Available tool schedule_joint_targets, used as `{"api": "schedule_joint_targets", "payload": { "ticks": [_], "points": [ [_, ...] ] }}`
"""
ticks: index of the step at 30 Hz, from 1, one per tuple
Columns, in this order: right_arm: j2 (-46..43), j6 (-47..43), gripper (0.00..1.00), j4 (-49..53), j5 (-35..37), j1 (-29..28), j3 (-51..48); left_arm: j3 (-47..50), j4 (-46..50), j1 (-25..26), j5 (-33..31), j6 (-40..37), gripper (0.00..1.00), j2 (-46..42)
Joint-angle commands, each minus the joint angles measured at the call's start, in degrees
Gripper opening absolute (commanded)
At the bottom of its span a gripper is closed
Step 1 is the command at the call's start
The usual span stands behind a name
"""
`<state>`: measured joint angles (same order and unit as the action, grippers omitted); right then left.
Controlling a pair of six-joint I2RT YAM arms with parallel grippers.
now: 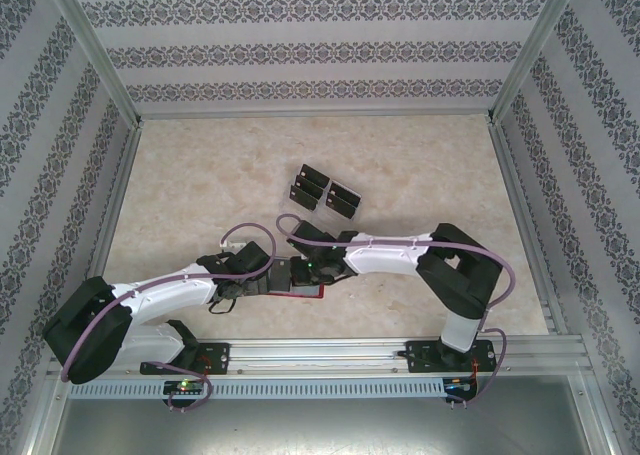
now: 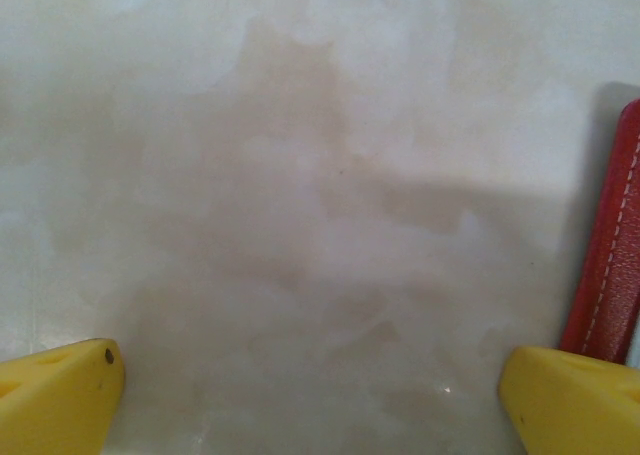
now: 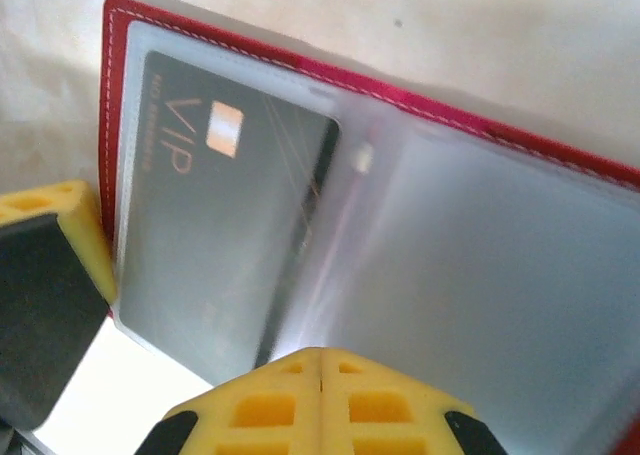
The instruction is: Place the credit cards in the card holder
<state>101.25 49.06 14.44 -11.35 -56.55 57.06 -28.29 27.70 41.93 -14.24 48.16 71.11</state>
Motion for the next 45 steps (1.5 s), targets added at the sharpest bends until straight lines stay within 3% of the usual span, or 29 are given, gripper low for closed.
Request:
{"api": "schedule_joint_targets", "payload": {
  "ticks": [1, 15, 24, 29, 36, 45],
  "points": [
    [-2.35, -1.04, 0.0, 0.75, 1.6, 0.99, -2.62, 2.37, -1.34, 0.7, 1.72, 0.4, 1.0, 1.16],
    [-5.94, -4.28, 0.0, 3.23, 2.5, 3.55, -4.31, -2.63, 4.46, 0.69, 0.92, -0.44, 1.0, -5.19],
    [-16.71, -5.42, 0.39, 9.62, 7.01, 3.64, -2.95, -5.28, -2.28, -1.98, 8.26, -2.62, 1.0, -8.53],
    [-19.93, -4.69, 0.54, 12.99, 11.5, 4.33, -6.64, -2.83, -9.35, -4.11, 14.87, -3.17, 1.0, -8.46],
    [-20.51, -2.6, 0.54, 7.88, 10.7, 4.97, -13.46, 2.59, -21.44, -5.01, 21.69, -2.22, 1.0, -9.02],
    [-17.45, -0.83, 0.47, 0.09, 7.57, 4.96, -17.24, 4.37, -25.35, -5.02, 23.81, -1.76, 1.0, -6.33]
  ]
}}
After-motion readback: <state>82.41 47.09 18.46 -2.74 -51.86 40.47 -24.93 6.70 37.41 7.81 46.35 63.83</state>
